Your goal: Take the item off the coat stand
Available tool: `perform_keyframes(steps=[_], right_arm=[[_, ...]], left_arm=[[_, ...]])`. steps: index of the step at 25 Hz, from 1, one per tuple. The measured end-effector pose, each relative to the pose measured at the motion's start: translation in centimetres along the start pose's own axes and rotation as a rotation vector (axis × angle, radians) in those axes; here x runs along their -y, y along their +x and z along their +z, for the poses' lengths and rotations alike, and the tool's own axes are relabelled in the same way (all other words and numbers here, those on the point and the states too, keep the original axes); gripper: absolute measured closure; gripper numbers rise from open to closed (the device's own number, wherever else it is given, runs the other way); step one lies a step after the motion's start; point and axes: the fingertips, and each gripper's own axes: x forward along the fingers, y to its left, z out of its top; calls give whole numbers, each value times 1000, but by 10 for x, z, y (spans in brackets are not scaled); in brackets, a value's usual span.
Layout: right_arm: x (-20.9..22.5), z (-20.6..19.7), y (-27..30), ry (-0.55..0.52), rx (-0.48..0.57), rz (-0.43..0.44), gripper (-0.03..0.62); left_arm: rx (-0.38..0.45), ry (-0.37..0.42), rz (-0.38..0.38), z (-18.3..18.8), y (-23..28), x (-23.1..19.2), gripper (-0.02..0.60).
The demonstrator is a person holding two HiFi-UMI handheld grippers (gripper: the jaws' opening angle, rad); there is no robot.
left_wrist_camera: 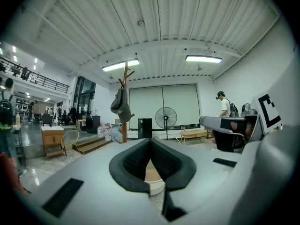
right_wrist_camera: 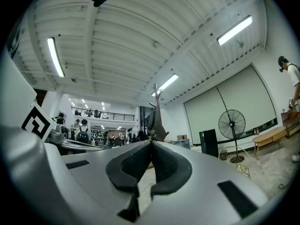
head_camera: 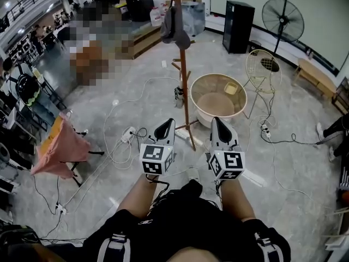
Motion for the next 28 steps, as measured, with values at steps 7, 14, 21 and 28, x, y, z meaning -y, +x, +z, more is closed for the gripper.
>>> perform_keyframes(steps=[7, 14, 21, 28], right_arm=[[51, -7, 64, -11, -8, -8, 577], [123, -14, 165, -19, -12, -11, 577], [152, -32, 279, -35, -31, 50, 577], [171, -34, 346, -21, -43, 102, 577]], left_arm=[[11, -6, -30, 8, 88, -13, 565], [19, -13, -25, 23, 206, -38, 565], [33, -32, 44, 29, 298, -104, 565], [29, -28, 129, 44, 349, -149, 565]])
